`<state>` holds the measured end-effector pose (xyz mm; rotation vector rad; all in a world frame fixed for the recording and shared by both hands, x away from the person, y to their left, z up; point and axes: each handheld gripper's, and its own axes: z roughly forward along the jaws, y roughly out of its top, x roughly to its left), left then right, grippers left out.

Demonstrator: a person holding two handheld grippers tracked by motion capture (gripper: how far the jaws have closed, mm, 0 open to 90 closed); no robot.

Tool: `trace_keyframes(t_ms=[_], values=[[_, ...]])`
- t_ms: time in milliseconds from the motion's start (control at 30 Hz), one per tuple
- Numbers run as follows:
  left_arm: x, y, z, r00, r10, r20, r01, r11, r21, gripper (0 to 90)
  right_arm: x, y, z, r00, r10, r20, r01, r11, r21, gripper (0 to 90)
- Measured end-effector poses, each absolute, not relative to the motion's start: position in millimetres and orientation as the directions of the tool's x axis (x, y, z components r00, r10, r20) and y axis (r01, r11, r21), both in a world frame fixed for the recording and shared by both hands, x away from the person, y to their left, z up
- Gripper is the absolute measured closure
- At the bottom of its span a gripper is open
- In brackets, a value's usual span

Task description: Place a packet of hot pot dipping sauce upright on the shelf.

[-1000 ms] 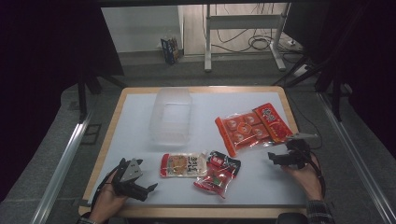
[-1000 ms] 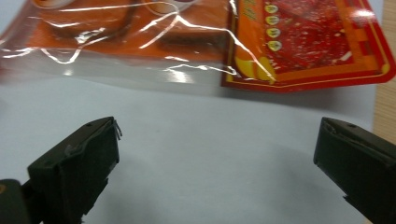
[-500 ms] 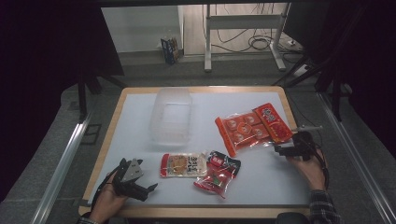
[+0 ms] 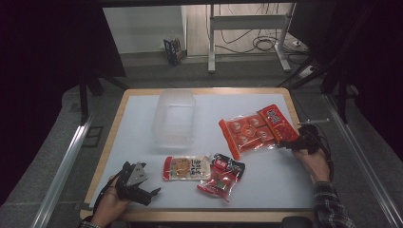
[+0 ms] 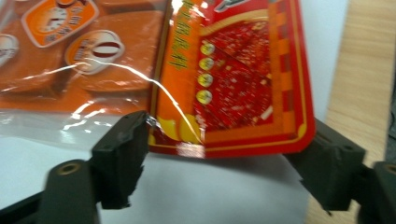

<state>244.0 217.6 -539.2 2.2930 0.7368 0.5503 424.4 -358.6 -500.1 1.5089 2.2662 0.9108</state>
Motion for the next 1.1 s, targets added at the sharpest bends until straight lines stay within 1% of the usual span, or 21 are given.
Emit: trace_keyframes(t_ms=[100,167,200,267,300,333,367,533,567,700,733,867,933,967,1000,1033,1100], values=[[244,217,-540,0.758,0.625,0.189,0.351,-0.634,0.690,0.0,427,-352,-492,-0.444,0.888,0.116,0.721,0.277,0.636,29.3],[244,216,-540,0.758,0.626,0.184,0.351,-0.629,0.693,0.0,428,-350,-490,-0.443,0.889,0.118,0.720,0.275,0.637,30.2],[244,215,-541,0.760,0.622,0.186,0.350,-0.634,0.690,0.0,431,-349,-485,-0.450,0.885,0.119,0.713,0.276,0.644,34.5],[244,215,-541,0.762,0.620,0.188,0.349,-0.637,0.688,0.0,433,-348,-484,-0.452,0.884,0.116,0.712,0.279,0.645,36.1],[244,214,-541,0.767,0.611,0.195,0.344,-0.648,0.679,0.0,438,-345,-482,-0.452,0.886,0.103,0.713,0.289,0.639,39.3],[244,214,-541,0.767,0.611,0.195,0.344,-0.648,0.679,0.0,438,-345,-482,-0.452,0.886,0.103,0.713,0.289,0.639,39.3],[244,214,-541,0.768,0.610,0.194,0.343,-0.649,0.679,0.0,444,-343,-481,-0.450,0.888,0.097,0.714,0.293,0.636,41.6],[244,212,-542,0.770,0.607,0.193,0.342,-0.650,0.679,0.0,455,-336,-481,-0.447,0.890,0.093,0.722,0.298,0.625,42.6],[244,212,-542,0.770,0.608,0.192,0.342,-0.649,0.680,0.0,461,-333,-482,-0.450,0.890,0.074,0.722,0.314,0.617,43.5],[244,214,-541,0.769,0.610,0.190,0.345,-0.646,0.681,0.0,469,-329,-482,-0.443,0.894,0.066,0.726,0.314,0.612,47.0],[244,214,-541,0.765,0.617,0.182,0.348,-0.635,0.690,0.0,475,-326,-482,-0.441,0.895,0.065,0.728,0.314,0.609,50.9],[245,218,-538,0.755,0.635,0.161,0.357,-0.605,0.712,0.0,485,-321,-486,-0.436,0.897,0.069,0.746,0.318,0.586,59.6],[245,219,-538,0.754,0.639,0.153,0.359,-0.596,0.718,0.0,487,-320,-487,-0.432,0.899,0.069,0.752,0.317,0.578,61.3],[245,221,-537,0.749,0.648,0.141,0.367,-0.581,0.726,0.0,492,-318,-491,-0.427,0.901,0.071,0.761,0.315,0.567,65.9],[245,221,-537,0.749,0.648,0.141,0.367,-0.581,0.726,0.0,492,-318,-491,-0.427,0.901,0.071,0.761,0.315,0.567,65.9],[246,222,-536,0.748,0.652,0.124,0.373,-0.567,0.734,0.0,496,-317,-492,-0.422,0.904,0.074,0.764,0.310,0.565,69.9],[246,223,-536,0.747,0.654,0.117,0.377,-0.563,0.735,0.0,500,-317,-494,-0.411,0.908,0.081,0.774,0.300,0.557,74.9]])
